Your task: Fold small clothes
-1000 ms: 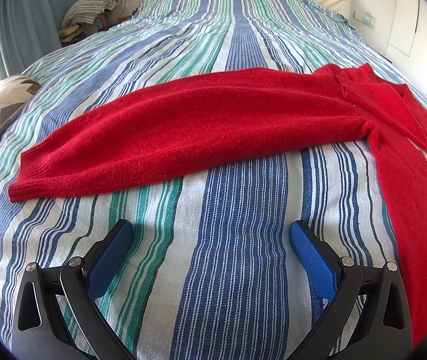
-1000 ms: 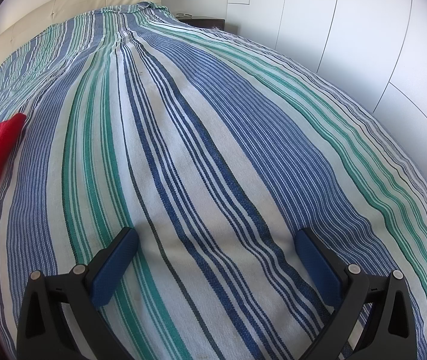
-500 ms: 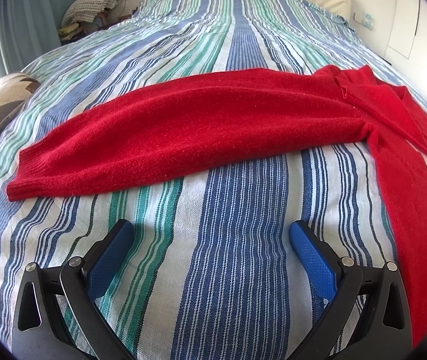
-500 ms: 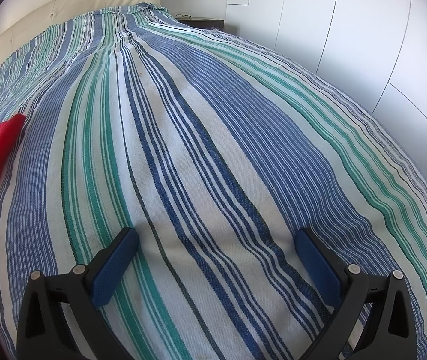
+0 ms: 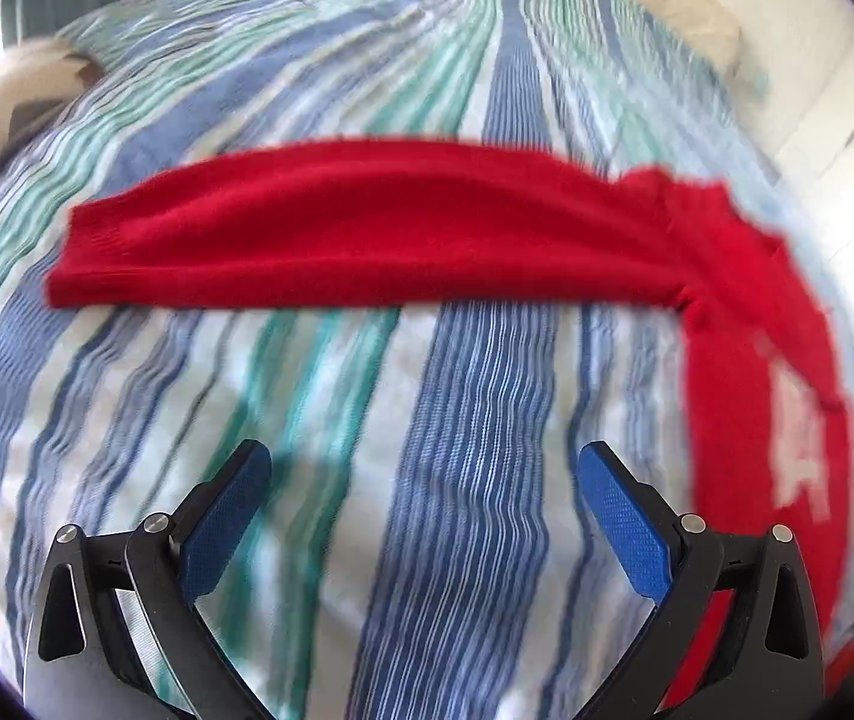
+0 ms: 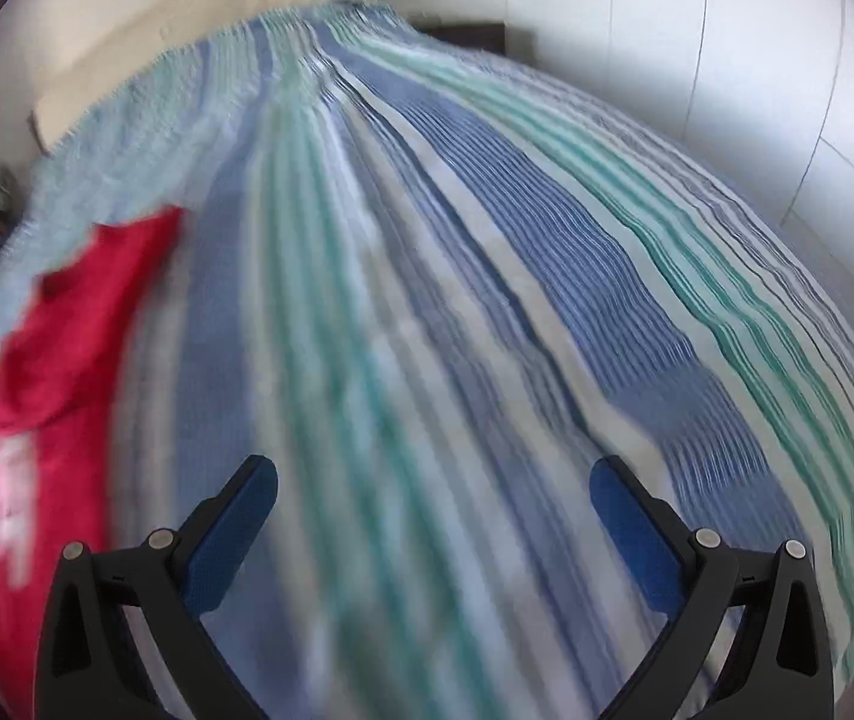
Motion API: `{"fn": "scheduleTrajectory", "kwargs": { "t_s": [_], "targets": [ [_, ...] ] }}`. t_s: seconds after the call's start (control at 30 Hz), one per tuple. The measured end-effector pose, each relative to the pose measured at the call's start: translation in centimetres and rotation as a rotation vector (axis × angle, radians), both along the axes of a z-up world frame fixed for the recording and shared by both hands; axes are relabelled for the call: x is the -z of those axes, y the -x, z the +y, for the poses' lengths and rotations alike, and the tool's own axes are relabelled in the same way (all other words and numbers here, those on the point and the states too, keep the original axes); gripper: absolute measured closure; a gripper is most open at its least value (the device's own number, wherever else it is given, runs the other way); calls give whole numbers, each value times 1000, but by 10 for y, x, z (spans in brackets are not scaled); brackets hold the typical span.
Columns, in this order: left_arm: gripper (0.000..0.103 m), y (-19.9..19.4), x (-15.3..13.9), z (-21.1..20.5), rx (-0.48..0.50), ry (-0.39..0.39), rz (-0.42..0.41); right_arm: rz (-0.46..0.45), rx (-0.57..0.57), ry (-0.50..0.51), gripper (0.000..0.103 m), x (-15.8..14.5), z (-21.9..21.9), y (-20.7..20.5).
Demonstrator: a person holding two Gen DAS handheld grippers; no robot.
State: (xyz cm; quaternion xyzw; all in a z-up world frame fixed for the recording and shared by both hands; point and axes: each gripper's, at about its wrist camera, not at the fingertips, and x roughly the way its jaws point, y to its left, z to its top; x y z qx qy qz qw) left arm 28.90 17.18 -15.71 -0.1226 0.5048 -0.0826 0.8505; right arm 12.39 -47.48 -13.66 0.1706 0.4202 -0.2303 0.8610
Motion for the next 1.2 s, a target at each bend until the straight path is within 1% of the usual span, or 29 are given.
{"fn": "scheduleTrajectory", "kwargs": {
  "t_s": [0.03,0.07,0.13,0.17,0.2,0.23,0.27,0.3,0.33,0.4,0.43,0.47,0.5,0.57,0.6,0.63,0.67,0.73,0.77,0.83,0.9,0.93,1.0,1.03,1.07,1.1,1.13,1.2],
  "targets": [
    [1,0,-9,17,-36,45,-28,-46,-26,-20,0,-10,13,16],
    [1,-3,-19,39,-102,80,-55,-88,-59,-36,0,-20,29,33],
    [1,-19,-30,89,-268,130,-81,-138,-107,-24,0,-32,56,54],
    [1,-32,-28,115,-359,150,-65,-155,-127,-6,0,-36,71,62],
    [1,-42,-21,131,-406,166,-35,-169,-144,9,0,-38,84,67],
    [2,-54,-11,145,-446,178,16,-177,-158,21,0,-39,95,68],
    [5,-65,6,157,-498,182,84,-183,-171,27,0,-40,105,68],
    [8,-71,16,161,-516,192,118,-186,-189,24,0,-38,113,66],
    [17,-76,23,161,-522,183,127,-182,-207,18,0,-35,120,63],
    [41,-85,20,149,-480,141,81,-151,-233,10,0,-26,132,56],
    [87,-90,19,140,-438,146,69,-138,-242,7,0,-22,137,55],
    [99,-96,17,132,-399,154,71,-130,-250,5,0,-18,143,56],
    [99,-100,8,120,-374,140,55,-125,-257,8,0,-15,147,57],
    [100,-109,-24,93,-303,90,-8,-126,-271,14,0,-11,152,61],
    [100,-115,-51,69,-242,66,-62,-130,-278,17,0,-11,154,64],
    [100,-118,-74,48,-192,60,-106,-133,-282,21,0,-10,154,66],
    [100,-123,-96,30,-145,66,-143,-137,-283,22,0,-10,152,67],
    [100,-127,-150,-37,-5,101,-236,-144,-278,8,0,-10,148,68],
    [100,-129,-173,-69,62,122,-269,-152,-270,-6,0,-10,144,69],
    [100,-123,-207,-134,197,158,-321,-169,-255,-37,0,-11,136,72],
    [100,-110,-230,-211,347,191,-357,-181,-230,-61,0,-11,128,75],
    [99,-106,-231,-244,399,202,-352,-189,-219,-75,0,-11,124,76],
    [94,-99,-216,-301,473,205,-300,-199,-199,-98,0,-10,116,79],
    [80,-98,-200,-326,500,202,-253,-203,-190,-103,0,-10,113,80],
    [46,-95,-176,-347,512,192,-192,-207,-182,-106,0,-10,109,81],
    [33,-93,-153,-361,509,174,-132,-209,-176,-106,0,-11,106,81],
    [31,-86,-134,-367,499,170,-89,-210,-168,-104,0,-11,102,83],
    [32,-75,-104,-354,477,188,-38,-211,-152,-100,0,-12,95,86]
  ]
}}
